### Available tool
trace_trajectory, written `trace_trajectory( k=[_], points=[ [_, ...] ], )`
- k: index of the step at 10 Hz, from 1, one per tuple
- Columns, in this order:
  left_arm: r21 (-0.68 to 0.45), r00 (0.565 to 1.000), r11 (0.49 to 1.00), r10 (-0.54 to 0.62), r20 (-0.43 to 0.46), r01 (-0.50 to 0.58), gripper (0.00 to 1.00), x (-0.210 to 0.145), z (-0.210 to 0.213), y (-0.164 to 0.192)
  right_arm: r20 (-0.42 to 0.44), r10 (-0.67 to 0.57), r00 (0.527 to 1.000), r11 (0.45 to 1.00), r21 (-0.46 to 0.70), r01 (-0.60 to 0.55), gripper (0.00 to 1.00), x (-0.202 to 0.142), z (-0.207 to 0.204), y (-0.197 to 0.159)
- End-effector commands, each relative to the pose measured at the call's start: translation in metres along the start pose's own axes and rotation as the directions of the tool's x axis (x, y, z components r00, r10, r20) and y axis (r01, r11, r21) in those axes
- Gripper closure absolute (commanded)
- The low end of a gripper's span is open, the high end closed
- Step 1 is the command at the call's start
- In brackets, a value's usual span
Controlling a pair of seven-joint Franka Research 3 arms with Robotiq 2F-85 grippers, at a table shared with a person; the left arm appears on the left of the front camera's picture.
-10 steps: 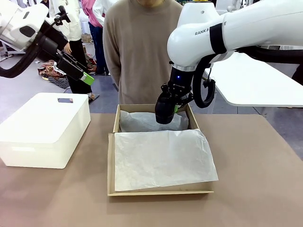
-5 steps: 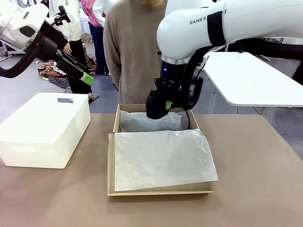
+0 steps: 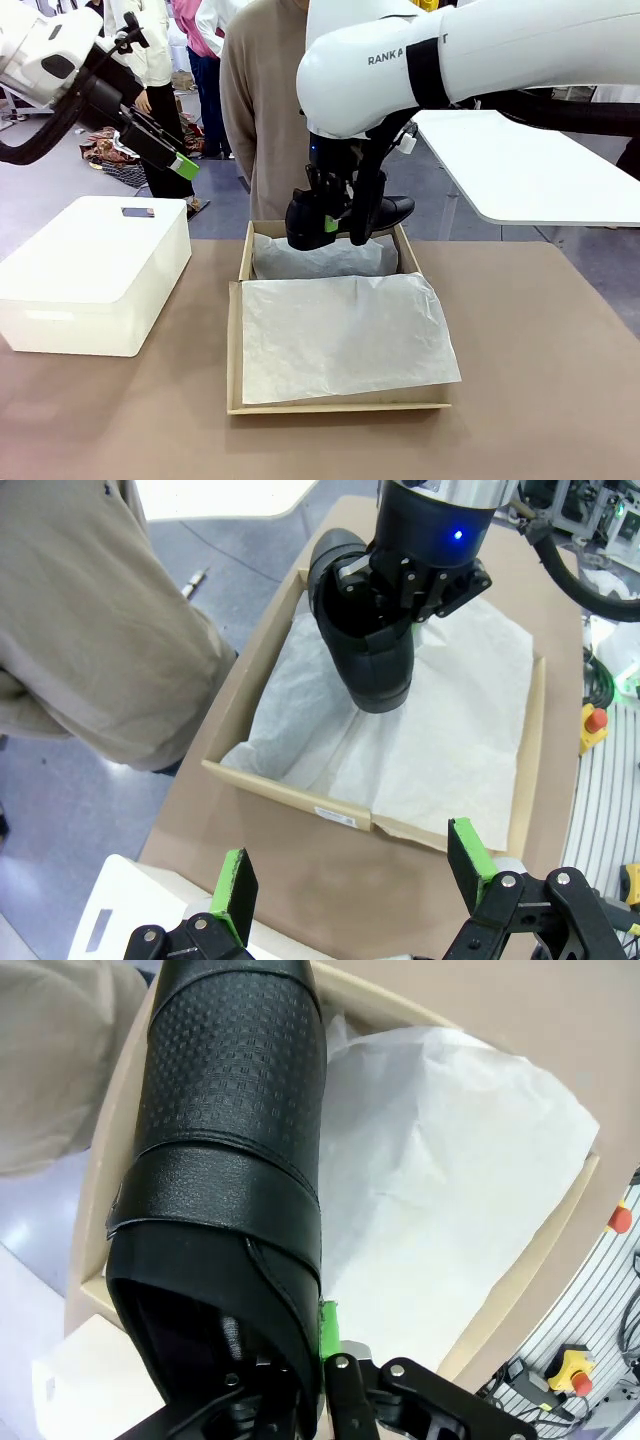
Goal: Pack the shoes into the box.
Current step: Place the other shoe of the Shoes into the Shoes Box.
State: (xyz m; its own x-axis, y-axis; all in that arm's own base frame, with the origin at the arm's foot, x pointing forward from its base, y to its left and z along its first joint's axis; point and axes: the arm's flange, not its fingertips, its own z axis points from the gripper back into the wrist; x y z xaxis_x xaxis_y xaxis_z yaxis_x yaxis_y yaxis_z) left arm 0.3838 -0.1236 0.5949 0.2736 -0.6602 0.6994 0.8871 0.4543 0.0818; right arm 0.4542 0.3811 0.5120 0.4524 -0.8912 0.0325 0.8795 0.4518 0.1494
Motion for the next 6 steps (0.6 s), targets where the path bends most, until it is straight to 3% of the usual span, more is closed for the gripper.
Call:
trace_trajectory(
  k=[1,6],
  points=[
    [-0.015,1.0,1.0,0.0,0.017,0.0,0.0,-0.0006,-0.0001,0.0011,0.007,0.008,1.0,1.0,-0.003,-0.008,1.0,0.0032,0.0013,-0.004],
    [-0.015,1.0,1.0,0.0,0.017,0.0,0.0,-0.0006,-0.0001,0.0011,0.001,0.001,1.0,1.0,-0.011,-0.001,1.0,0.0008,-0.0041,-0.0001]
  ],
)
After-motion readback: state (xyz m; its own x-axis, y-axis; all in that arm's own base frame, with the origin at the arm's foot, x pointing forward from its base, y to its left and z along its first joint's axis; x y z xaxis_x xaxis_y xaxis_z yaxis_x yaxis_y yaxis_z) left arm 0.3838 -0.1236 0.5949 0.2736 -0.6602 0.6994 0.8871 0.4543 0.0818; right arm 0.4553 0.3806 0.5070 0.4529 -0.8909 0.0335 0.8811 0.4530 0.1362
